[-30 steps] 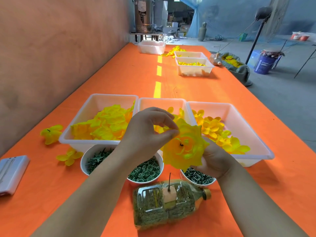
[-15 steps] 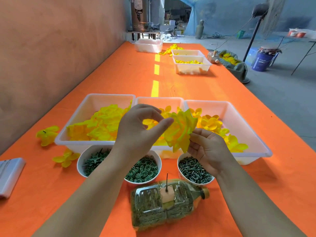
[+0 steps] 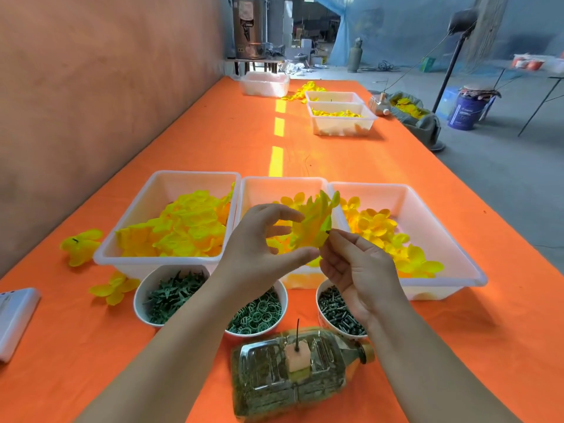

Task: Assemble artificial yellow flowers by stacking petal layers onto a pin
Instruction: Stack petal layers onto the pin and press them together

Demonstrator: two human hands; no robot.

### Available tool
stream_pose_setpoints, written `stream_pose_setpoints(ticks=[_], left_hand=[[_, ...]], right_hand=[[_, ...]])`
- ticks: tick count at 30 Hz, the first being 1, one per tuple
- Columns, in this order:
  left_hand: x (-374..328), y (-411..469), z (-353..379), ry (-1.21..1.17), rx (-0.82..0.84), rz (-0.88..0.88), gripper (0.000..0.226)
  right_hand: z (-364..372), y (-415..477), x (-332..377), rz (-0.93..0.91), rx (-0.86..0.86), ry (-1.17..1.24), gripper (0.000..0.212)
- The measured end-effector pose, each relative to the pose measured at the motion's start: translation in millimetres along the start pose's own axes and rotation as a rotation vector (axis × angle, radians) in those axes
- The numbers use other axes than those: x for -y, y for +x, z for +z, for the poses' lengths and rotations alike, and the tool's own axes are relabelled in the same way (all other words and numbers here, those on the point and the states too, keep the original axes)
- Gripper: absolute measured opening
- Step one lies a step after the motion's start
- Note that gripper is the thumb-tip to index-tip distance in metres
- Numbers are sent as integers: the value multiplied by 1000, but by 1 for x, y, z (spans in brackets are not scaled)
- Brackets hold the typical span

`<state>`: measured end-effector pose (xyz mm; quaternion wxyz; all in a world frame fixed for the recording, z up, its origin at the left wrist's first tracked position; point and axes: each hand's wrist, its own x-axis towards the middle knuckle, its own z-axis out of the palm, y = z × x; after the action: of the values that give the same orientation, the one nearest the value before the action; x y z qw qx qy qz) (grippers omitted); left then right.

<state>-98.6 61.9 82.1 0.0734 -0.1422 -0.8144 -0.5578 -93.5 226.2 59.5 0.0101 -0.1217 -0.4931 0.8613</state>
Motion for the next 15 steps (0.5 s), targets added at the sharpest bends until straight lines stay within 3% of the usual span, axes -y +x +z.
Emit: stream_pose_setpoints(ticks=[4, 6, 8, 11, 13, 15], left_hand=[[2, 1, -2, 45, 127, 3, 55], [3, 2, 1, 110, 114, 93, 48], [6, 5, 4, 92, -5, 135, 32], [9, 10, 2, 34, -94, 46, 14], [10, 11, -3, 58, -49, -26, 13], [9, 11, -9, 41, -14, -95, 18]], right_hand=[[3, 1, 0, 65, 19, 56, 4], [3, 3, -1, 106, 36, 70, 5], [2, 3, -2, 109, 49, 19, 4], [-3, 1, -4, -76, 45, -330, 5], [-8, 1, -3, -288, 57, -633, 8], [-14, 3, 4, -358, 130, -833, 11]])
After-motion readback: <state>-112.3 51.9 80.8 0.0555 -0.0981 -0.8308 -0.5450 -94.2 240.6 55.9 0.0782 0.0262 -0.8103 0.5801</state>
